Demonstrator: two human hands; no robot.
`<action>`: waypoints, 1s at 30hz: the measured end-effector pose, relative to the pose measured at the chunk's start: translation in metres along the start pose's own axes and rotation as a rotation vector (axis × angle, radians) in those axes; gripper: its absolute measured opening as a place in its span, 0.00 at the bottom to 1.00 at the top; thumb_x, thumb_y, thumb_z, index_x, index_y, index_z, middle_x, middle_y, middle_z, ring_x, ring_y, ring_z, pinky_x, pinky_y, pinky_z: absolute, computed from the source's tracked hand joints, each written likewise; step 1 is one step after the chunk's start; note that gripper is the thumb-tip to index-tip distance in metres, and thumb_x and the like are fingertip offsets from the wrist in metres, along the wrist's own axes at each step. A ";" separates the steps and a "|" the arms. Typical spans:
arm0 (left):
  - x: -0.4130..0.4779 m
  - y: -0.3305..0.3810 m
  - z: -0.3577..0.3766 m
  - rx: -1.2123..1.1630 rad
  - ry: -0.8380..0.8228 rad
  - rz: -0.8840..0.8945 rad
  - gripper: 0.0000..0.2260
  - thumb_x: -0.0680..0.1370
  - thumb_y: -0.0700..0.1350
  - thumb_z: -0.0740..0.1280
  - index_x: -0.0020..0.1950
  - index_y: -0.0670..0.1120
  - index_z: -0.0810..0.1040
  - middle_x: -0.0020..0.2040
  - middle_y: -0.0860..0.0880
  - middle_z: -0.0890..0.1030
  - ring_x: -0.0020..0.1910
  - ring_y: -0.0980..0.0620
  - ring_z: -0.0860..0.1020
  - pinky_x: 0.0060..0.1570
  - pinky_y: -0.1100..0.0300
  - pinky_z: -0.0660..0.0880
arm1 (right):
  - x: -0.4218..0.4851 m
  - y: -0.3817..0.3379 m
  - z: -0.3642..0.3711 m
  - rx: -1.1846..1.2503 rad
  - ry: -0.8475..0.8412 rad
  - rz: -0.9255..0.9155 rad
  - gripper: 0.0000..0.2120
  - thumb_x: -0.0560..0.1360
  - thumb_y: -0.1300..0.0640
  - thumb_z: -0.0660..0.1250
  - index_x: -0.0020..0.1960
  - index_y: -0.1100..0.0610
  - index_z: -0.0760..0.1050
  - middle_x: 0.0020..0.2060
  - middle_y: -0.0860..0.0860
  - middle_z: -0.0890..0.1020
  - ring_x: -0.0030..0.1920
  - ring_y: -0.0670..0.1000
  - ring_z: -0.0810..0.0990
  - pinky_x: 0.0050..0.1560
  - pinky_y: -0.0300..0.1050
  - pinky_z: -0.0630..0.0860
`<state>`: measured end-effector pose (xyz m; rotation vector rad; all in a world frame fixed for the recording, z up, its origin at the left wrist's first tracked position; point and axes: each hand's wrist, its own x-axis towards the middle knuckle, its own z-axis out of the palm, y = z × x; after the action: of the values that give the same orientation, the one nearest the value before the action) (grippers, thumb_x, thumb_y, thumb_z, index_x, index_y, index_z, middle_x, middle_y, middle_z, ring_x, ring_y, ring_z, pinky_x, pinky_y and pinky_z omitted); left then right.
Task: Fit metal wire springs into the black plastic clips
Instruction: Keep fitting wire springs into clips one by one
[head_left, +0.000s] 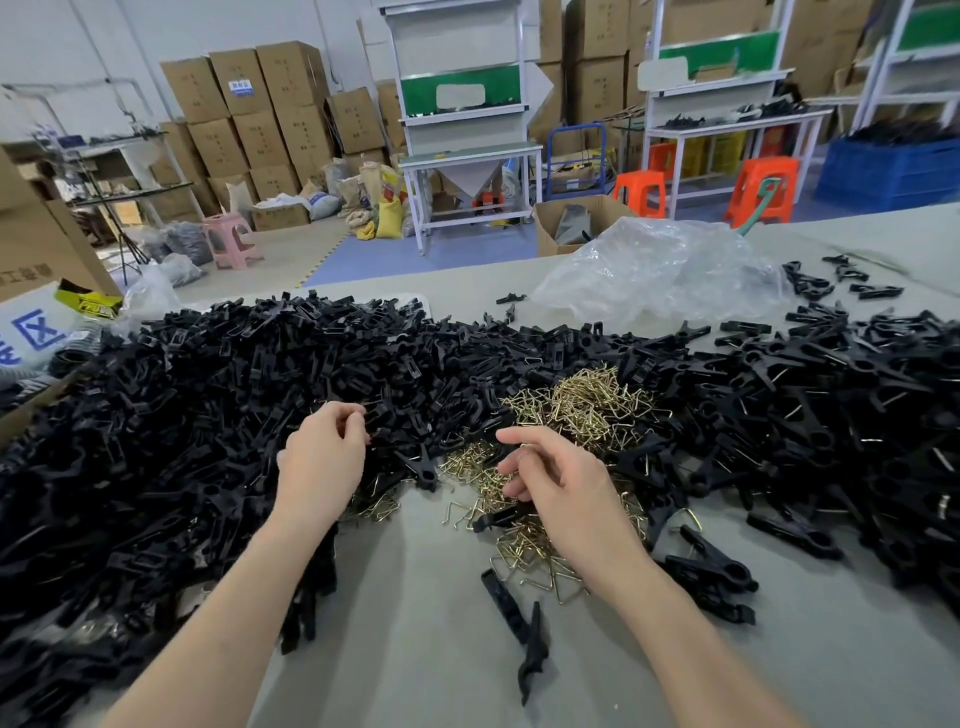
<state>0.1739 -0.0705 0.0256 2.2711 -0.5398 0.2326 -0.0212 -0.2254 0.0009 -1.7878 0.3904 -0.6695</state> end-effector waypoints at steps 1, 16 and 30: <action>-0.004 0.000 0.000 0.093 0.024 0.044 0.09 0.84 0.46 0.59 0.56 0.54 0.78 0.42 0.57 0.83 0.41 0.59 0.78 0.59 0.52 0.67 | 0.000 0.000 0.000 0.000 -0.001 0.001 0.16 0.84 0.58 0.58 0.56 0.39 0.79 0.46 0.42 0.84 0.44 0.44 0.84 0.52 0.52 0.82; 0.026 0.026 0.023 0.280 -0.237 0.045 0.12 0.84 0.48 0.60 0.62 0.50 0.80 0.55 0.46 0.81 0.52 0.43 0.79 0.61 0.47 0.71 | -0.001 -0.001 0.000 -0.002 -0.012 0.010 0.17 0.84 0.58 0.59 0.55 0.37 0.79 0.46 0.41 0.84 0.45 0.44 0.84 0.53 0.58 0.81; -0.110 0.069 0.024 -0.784 -0.305 -0.029 0.08 0.83 0.41 0.62 0.54 0.49 0.81 0.39 0.52 0.84 0.36 0.57 0.79 0.35 0.65 0.76 | -0.008 -0.011 0.003 -0.013 -0.029 -0.061 0.11 0.84 0.48 0.60 0.58 0.43 0.81 0.50 0.40 0.85 0.53 0.41 0.83 0.55 0.40 0.77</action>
<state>0.0442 -0.0963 0.0184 1.5450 -0.6173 -0.3053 -0.0268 -0.2153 0.0085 -1.8263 0.3224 -0.6841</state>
